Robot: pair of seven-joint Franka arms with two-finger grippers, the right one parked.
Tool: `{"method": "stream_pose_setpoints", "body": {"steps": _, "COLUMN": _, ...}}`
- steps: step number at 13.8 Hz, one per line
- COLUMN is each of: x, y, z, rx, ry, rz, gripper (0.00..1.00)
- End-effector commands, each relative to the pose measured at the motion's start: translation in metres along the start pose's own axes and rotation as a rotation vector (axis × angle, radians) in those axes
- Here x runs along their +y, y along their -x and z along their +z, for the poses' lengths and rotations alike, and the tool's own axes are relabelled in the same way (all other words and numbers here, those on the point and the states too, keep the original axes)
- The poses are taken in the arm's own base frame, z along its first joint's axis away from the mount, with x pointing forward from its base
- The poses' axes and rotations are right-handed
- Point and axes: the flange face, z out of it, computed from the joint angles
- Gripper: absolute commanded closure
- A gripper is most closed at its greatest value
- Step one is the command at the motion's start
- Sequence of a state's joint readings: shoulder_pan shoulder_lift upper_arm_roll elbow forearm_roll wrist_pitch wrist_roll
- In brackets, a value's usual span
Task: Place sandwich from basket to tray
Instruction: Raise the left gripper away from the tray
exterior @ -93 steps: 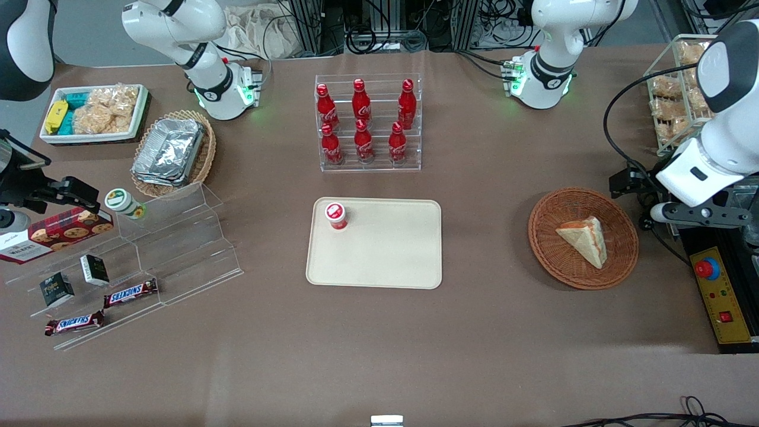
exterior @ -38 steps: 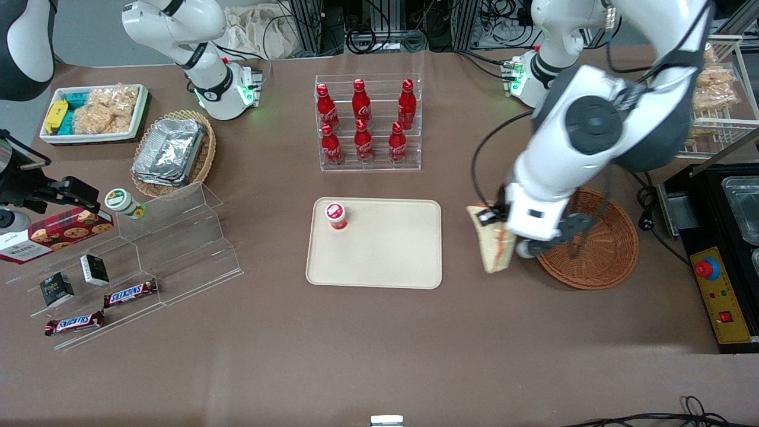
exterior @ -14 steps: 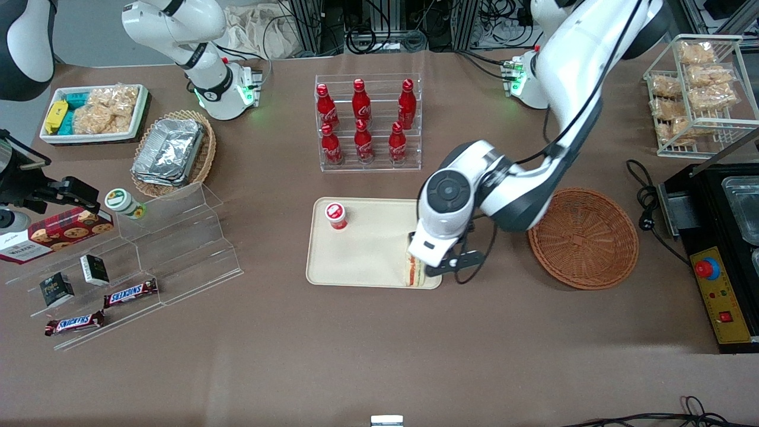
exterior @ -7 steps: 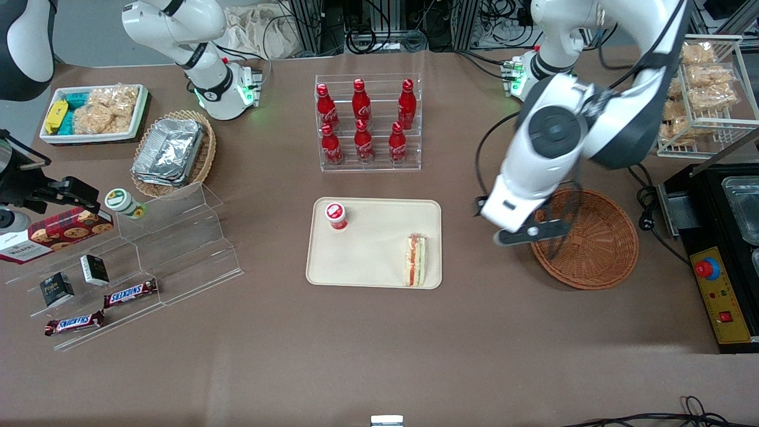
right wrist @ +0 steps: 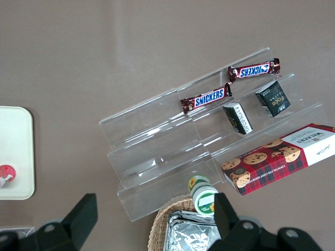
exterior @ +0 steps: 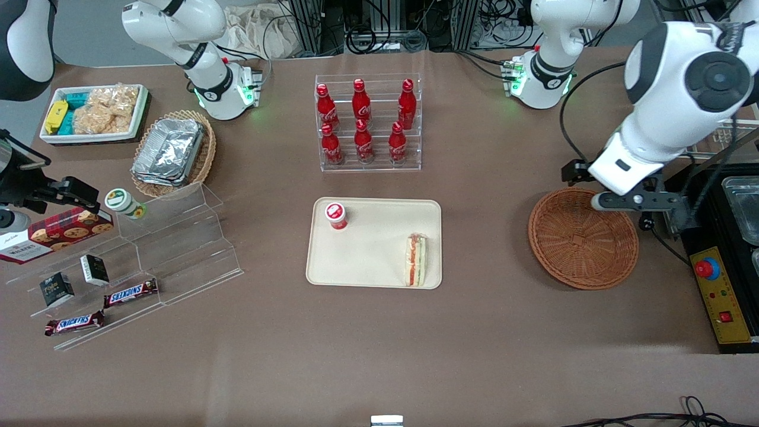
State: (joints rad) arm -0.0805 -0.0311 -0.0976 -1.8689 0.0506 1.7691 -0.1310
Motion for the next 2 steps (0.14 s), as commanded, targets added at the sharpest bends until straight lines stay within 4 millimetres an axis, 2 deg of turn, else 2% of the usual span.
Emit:
{"method": "stream_pose_setpoints", "body": {"steps": 1, "x": -0.0148, "y": -0.0224, "z": -0.0168, "rx": -0.002, "ry": 0.026, "rz": 0.015, "gripper": 0.0}}
{"method": "stream_pose_setpoints", "body": {"steps": 2, "x": -0.0141, "y": -0.0321, "z": -0.0207, "rx": -0.015, "ry": 0.03, "rz": 0.026, "gripper": 0.0}}
